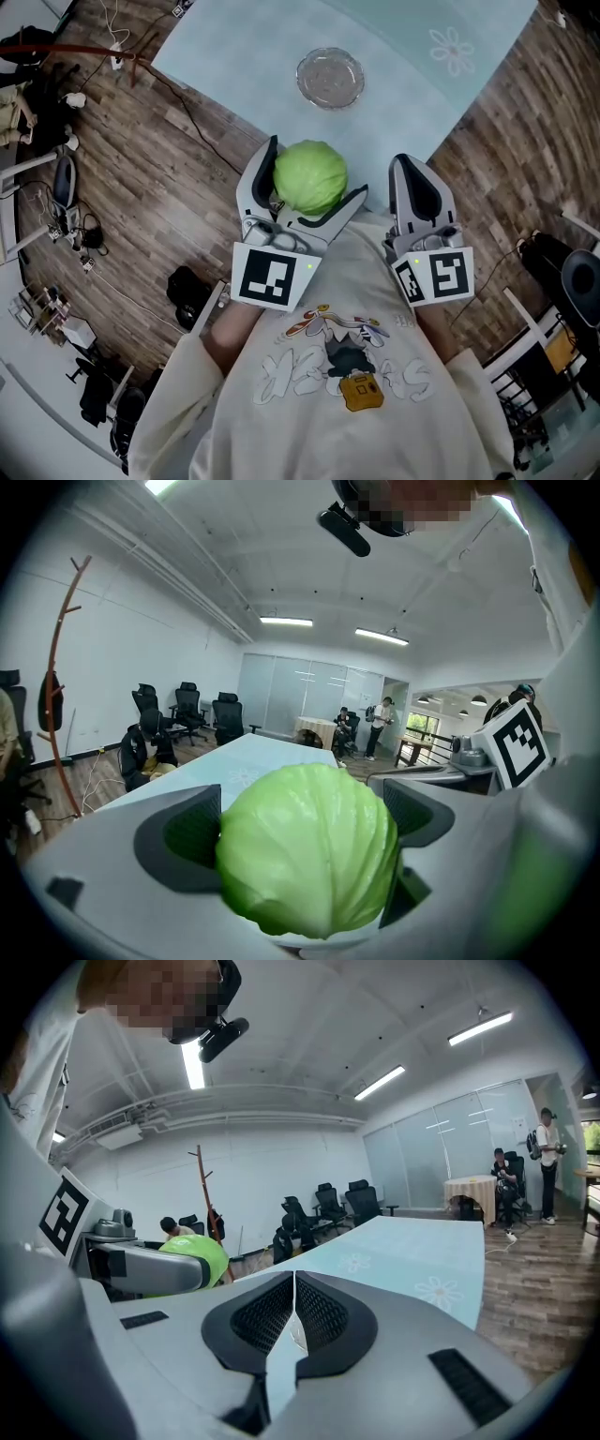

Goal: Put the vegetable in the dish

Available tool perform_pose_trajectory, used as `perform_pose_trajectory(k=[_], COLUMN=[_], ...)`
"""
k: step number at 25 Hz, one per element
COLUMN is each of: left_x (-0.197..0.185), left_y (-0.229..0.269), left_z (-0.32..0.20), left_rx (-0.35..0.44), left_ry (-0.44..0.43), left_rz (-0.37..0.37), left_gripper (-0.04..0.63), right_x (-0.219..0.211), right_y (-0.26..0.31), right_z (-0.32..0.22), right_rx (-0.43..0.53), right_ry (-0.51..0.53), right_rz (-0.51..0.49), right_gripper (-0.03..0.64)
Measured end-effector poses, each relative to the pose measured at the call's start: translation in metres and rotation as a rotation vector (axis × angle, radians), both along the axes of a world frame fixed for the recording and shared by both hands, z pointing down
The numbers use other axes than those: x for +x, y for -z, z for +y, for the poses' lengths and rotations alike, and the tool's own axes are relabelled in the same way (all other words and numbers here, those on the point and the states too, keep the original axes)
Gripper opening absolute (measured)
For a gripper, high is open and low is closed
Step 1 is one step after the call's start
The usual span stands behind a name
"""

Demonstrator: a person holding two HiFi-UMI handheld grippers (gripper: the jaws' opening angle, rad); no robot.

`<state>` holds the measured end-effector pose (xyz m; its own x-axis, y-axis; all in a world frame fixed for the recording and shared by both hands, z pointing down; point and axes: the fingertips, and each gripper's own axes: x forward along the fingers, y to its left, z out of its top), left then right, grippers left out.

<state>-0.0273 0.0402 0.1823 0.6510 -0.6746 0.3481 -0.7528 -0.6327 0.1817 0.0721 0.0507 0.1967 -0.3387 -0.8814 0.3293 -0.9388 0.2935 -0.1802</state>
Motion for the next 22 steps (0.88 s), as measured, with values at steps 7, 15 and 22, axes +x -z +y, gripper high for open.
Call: perform_pose_trajectory(k=[7, 15, 22], left_x=[0.001, 0.009, 0.012], left_y=[-0.007, -0.024, -0.041], left_z=[-0.013, -0.033, -0.054], left_rx=[-0.012, -0.035, -0.049], left_ry=[0.012, 0.019, 0.051], left_rz=[0.004, -0.019, -0.023], left_gripper=[0.543, 0.543, 0.543], right_x=[-0.006, -0.004, 0.004], right_y=[-0.011, -0.021, -0.036], right_z=[-0.009, -0.028, -0.049], right_rx=[-0.018, -0.030, -0.056], right_ry=[0.024, 0.068, 0.085], right_rz=[-0.005, 0.006, 0.012], right_gripper=[0.023, 0.023, 0.023])
